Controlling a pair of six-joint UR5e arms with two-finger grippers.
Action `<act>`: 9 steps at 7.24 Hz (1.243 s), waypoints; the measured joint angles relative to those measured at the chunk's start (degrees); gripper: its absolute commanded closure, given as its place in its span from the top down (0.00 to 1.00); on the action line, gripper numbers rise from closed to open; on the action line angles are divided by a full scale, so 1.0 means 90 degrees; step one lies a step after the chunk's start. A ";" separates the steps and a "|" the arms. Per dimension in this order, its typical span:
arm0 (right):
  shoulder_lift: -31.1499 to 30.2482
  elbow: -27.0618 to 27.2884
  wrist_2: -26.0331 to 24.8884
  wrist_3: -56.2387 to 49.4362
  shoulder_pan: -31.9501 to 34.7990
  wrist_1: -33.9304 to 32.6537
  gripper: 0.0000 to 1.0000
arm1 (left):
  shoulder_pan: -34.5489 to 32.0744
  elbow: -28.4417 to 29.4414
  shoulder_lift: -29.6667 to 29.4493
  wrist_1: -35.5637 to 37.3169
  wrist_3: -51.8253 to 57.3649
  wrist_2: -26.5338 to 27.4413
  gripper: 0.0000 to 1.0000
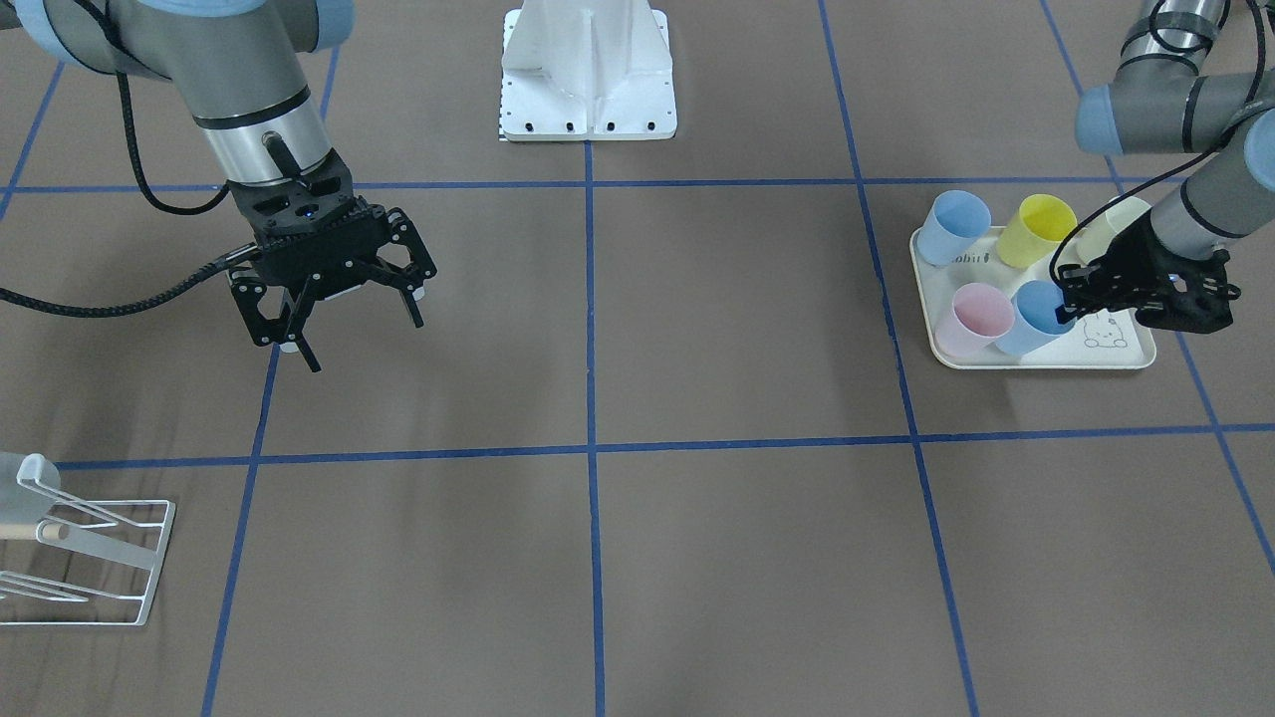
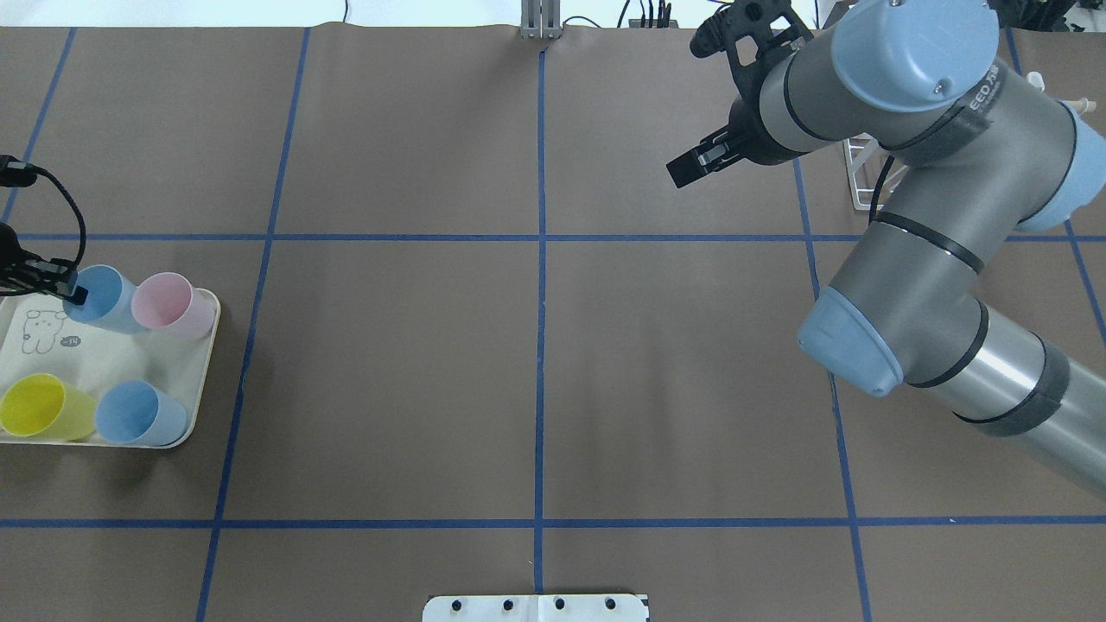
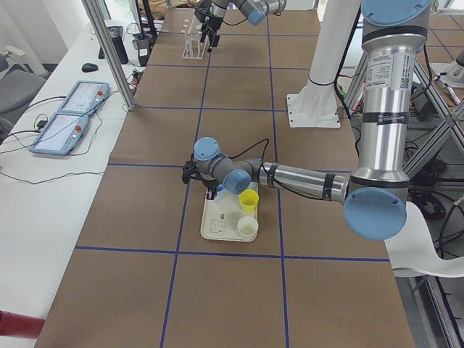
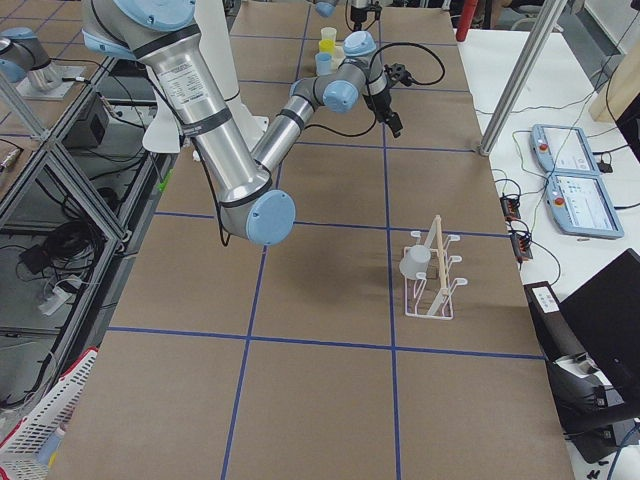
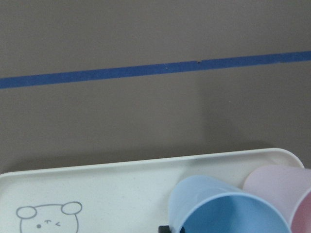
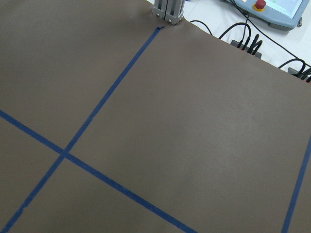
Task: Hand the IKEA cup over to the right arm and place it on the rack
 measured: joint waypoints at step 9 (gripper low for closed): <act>0.0549 -0.0749 -0.0504 -0.0708 -0.0243 0.1811 0.99 | -0.1445 -0.0401 -0.2830 0.2331 -0.2595 -0.1840 0.00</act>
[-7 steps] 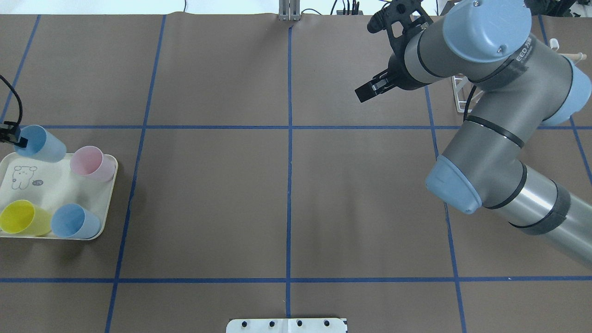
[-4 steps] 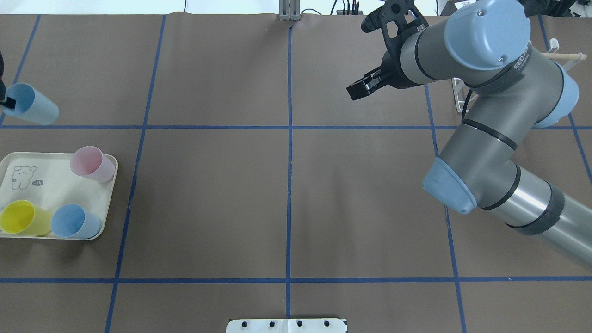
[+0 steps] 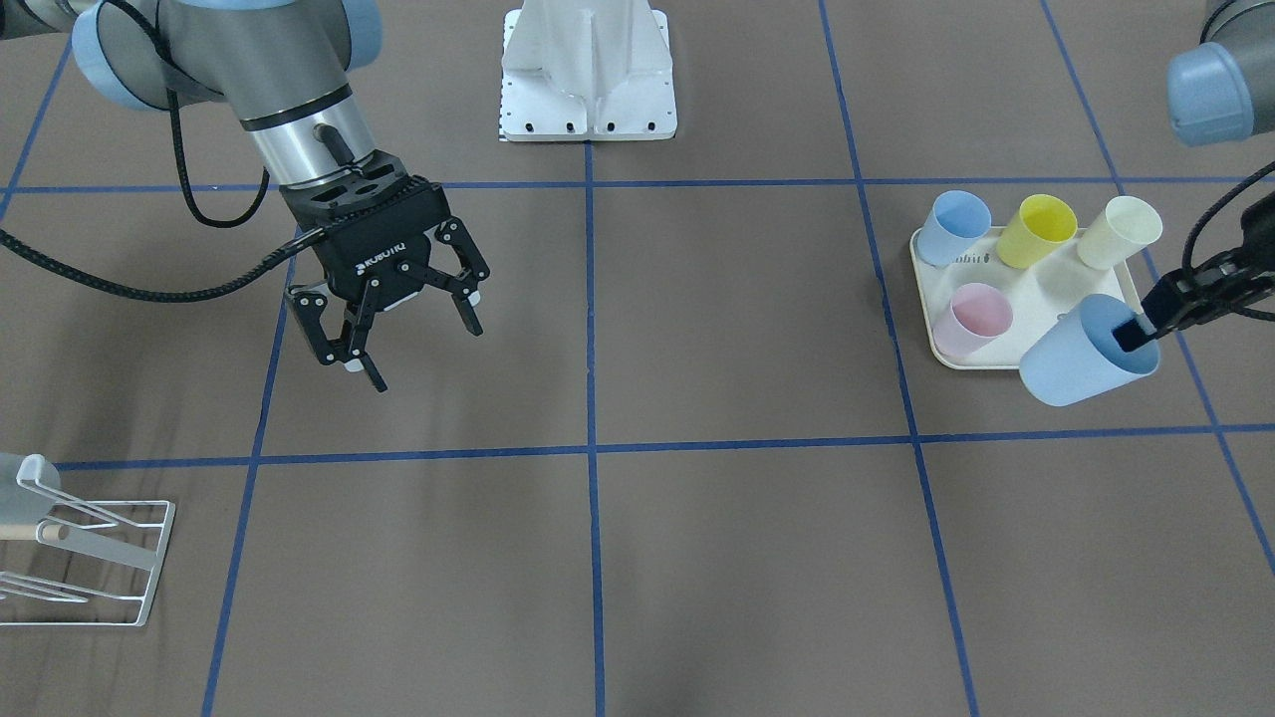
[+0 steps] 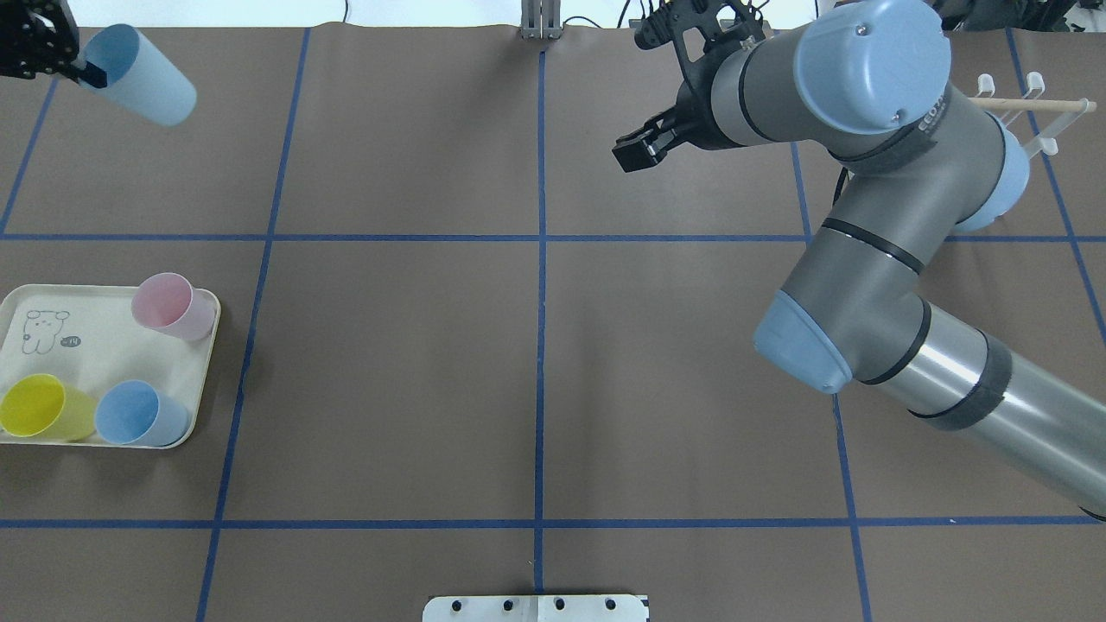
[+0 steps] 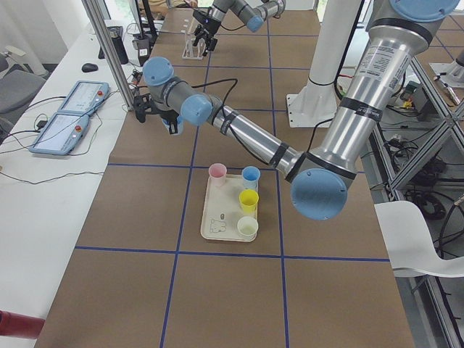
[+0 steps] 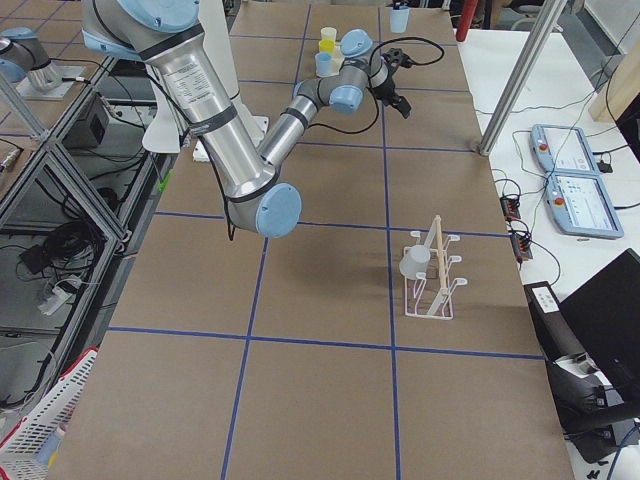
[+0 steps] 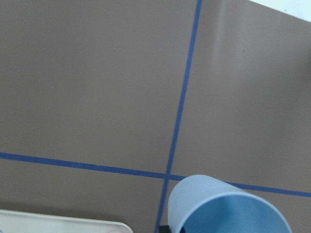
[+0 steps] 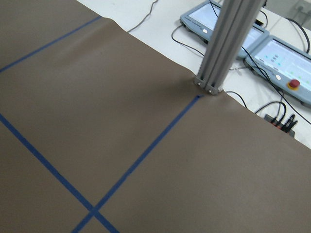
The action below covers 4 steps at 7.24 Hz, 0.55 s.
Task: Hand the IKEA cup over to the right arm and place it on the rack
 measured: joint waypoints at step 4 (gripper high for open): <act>0.0757 -0.0882 -0.0283 -0.0330 -0.0501 0.1628 0.97 | 0.0281 0.0251 -0.1131 -0.0467 -0.2549 -0.0941 0.00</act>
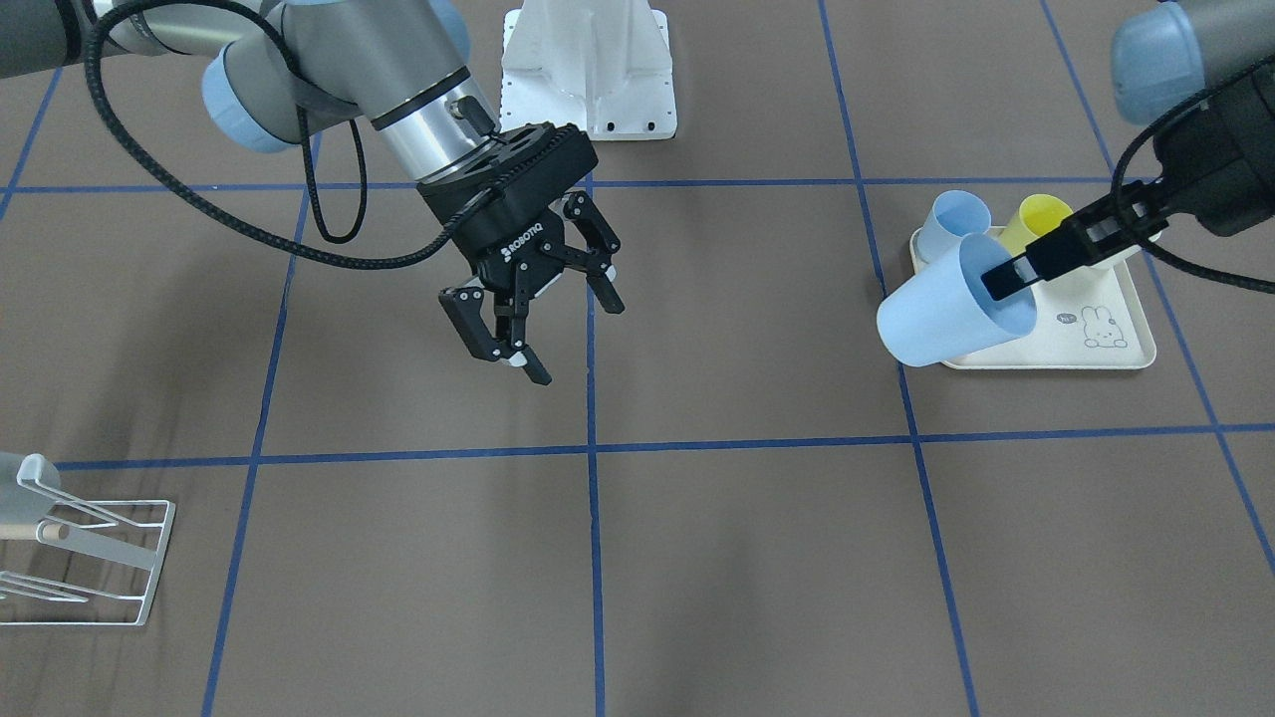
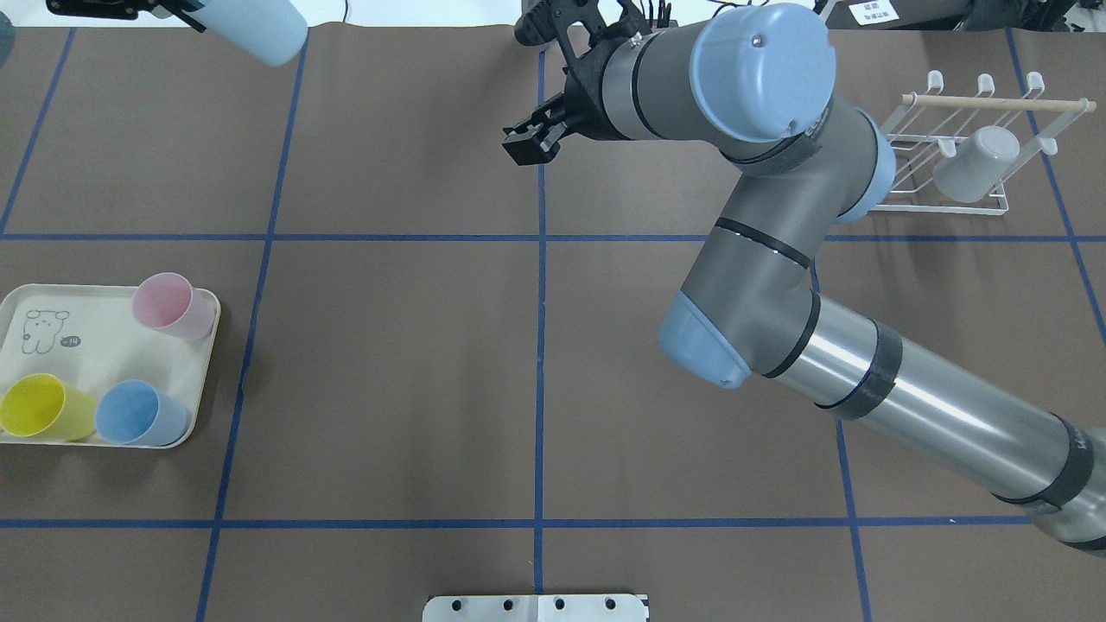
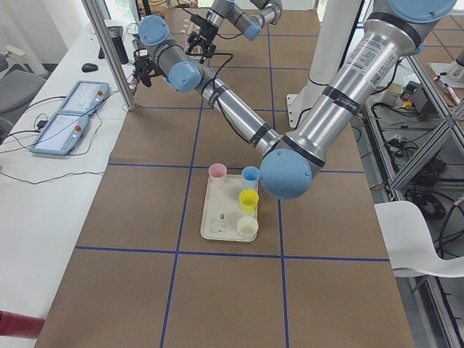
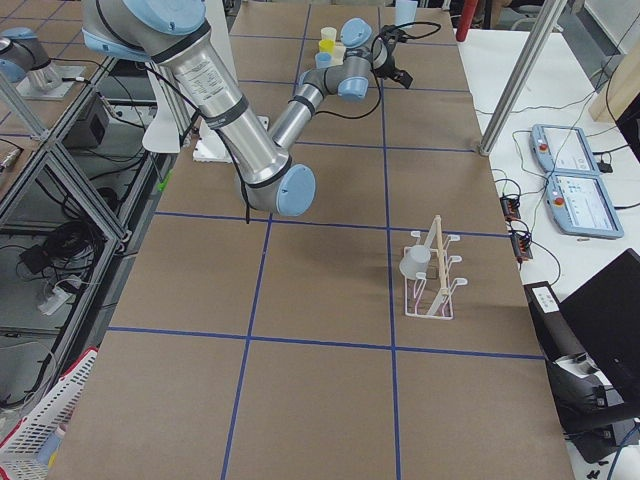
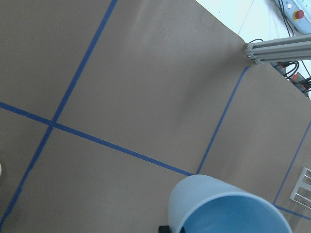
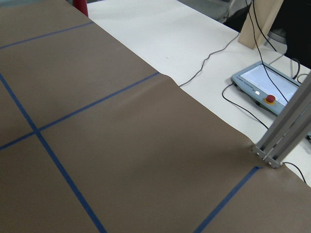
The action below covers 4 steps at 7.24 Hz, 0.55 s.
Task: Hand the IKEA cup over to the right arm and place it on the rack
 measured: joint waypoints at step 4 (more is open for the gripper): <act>0.0007 -0.0607 -0.0880 -0.0223 -0.0626 0.2194 0.98 | 0.0304 0.0222 -0.0372 -0.0430 -0.1224 -0.0634 0.00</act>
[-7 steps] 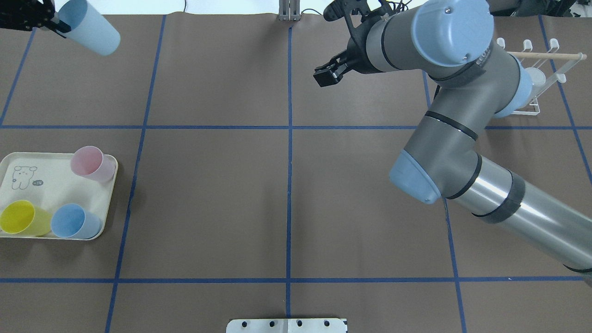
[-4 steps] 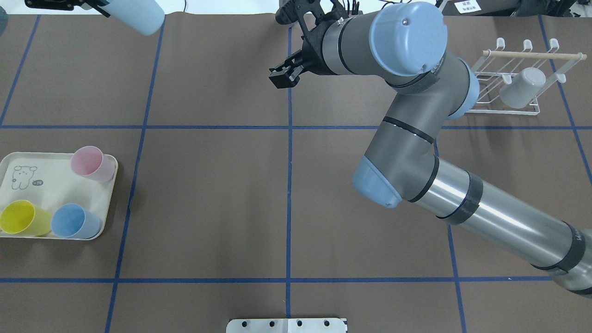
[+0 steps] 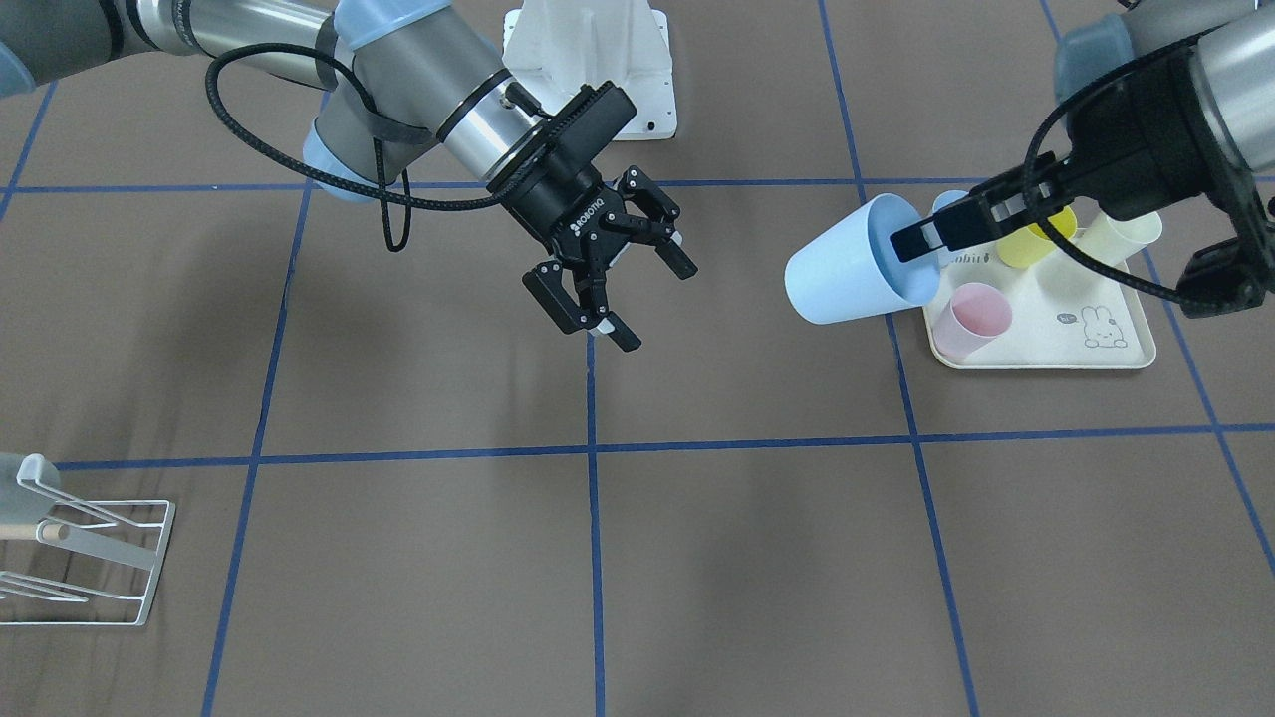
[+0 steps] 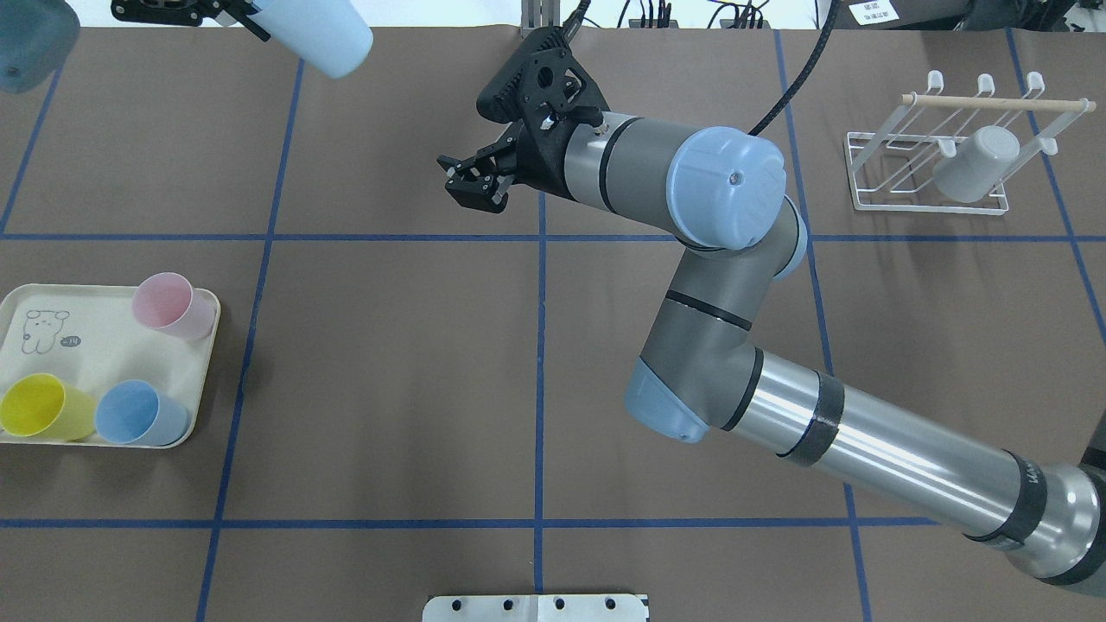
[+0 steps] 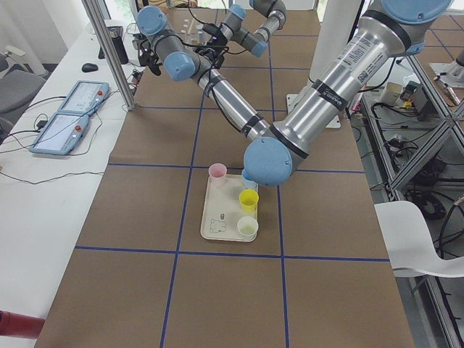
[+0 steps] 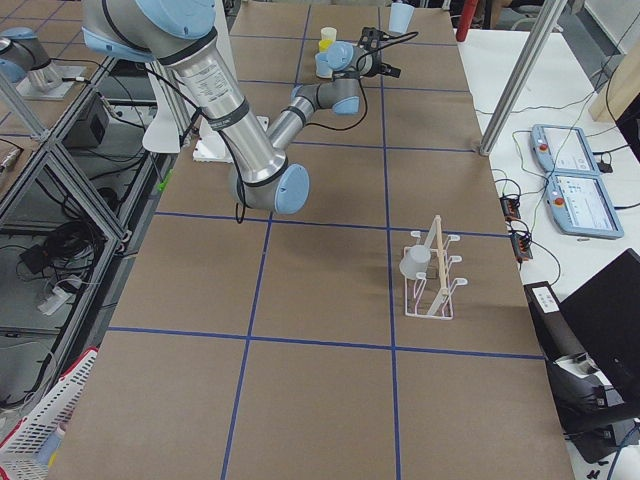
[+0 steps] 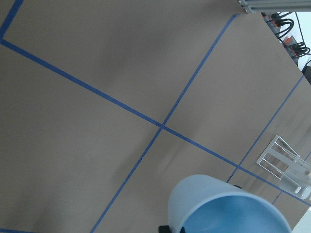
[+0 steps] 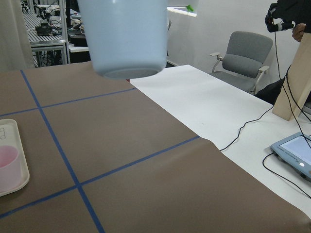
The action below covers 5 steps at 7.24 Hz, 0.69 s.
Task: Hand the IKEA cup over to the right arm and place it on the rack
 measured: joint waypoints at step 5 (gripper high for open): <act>0.0002 -0.0016 -0.0817 -0.0013 -0.0413 0.0953 0.98 | 0.0444 -0.0029 -0.0039 -0.0466 -0.0463 0.0029 0.00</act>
